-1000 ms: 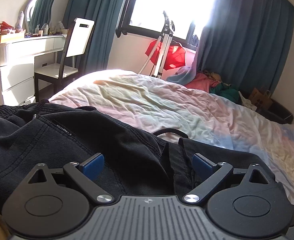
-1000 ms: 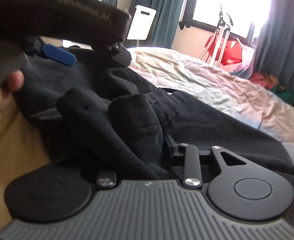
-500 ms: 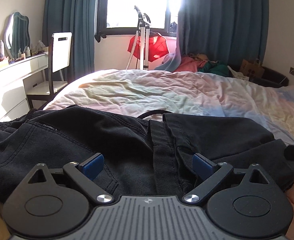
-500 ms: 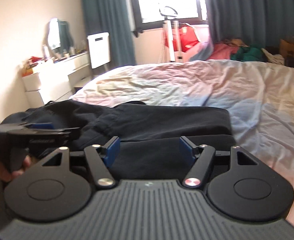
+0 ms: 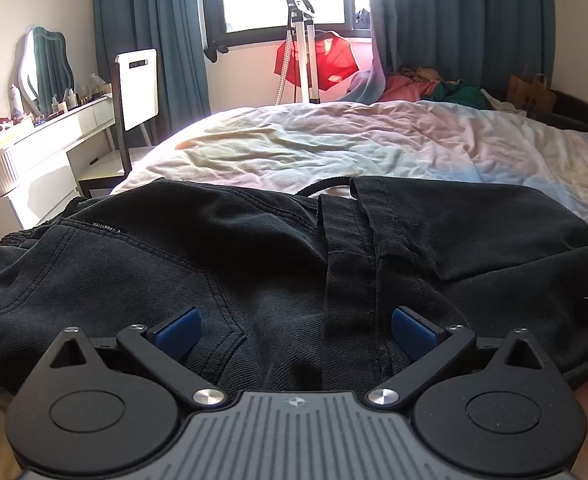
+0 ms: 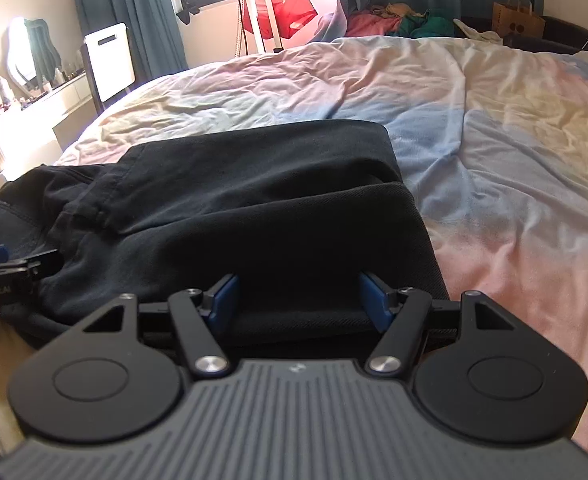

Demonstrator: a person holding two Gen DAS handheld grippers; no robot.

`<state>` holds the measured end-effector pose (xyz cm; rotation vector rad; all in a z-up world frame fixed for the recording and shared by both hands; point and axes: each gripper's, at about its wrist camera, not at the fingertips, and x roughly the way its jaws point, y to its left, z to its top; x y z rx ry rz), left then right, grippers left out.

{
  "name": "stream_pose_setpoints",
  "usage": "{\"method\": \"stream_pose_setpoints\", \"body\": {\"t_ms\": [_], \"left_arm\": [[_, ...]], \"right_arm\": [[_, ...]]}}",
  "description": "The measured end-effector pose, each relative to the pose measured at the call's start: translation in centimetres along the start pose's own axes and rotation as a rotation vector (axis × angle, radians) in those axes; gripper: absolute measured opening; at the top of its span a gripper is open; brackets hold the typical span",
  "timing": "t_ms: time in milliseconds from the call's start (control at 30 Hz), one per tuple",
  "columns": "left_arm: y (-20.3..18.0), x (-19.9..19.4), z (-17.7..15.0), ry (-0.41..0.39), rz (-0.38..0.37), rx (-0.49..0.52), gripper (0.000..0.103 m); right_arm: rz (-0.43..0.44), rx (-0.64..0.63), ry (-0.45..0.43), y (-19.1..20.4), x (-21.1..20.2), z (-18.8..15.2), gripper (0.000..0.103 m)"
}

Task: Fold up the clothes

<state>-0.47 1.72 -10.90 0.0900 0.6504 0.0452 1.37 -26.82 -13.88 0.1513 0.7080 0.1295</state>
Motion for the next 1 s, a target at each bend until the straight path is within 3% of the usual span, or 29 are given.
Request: {"method": "stream_pose_setpoints", "body": {"t_ms": [167, 267, 400, 600, 700, 800, 833, 900, 1000], "left_arm": [[0.8, -0.5, 0.2, -0.002, 0.002, -0.022, 0.102], [2.8, -1.7, 0.4, -0.001, 0.017, -0.109, 0.102], [8.4, -3.6, 0.4, 0.038, -0.043, -0.387, 0.103], [19.4, -6.4, -1.8, 0.074, -0.178, -0.942, 0.103], [22.3, -6.0, -3.9, 0.12, -0.18, -1.106, 0.103], [24.1, -4.1, -6.8, 0.187, -0.235, -1.324, 0.102], [24.4, -3.5, -7.4, 0.181, -0.262, -1.37, 0.102], [25.1, -2.7, -7.4, 0.141, -0.247, -1.396, 0.101], [26.5, -1.6, -6.7, 0.067, -0.138, -1.374, 0.092]], "right_arm": [[0.007, 0.011, -0.002, -0.2, -0.2, -0.1, 0.068], [0.006, 0.011, 0.0, -0.2, -0.3, -0.1, 0.068], [0.002, 0.003, 0.003, -0.2, -0.5, -0.1, 0.068], [-0.007, -0.002, 0.009, -0.1, -1.0, 0.0, 0.067], [-0.011, 0.004, 0.014, -0.1, -1.1, 0.1, 0.067], [-0.014, 0.006, 0.014, -0.1, -1.1, 0.1, 0.067], [-0.016, 0.004, 0.013, -0.1, -1.1, 0.1, 0.067], [-0.021, -0.001, 0.008, -0.1, -1.2, 0.0, 0.067], [-0.024, -0.007, -0.026, 0.2, -1.6, 0.2, 0.068]]}}
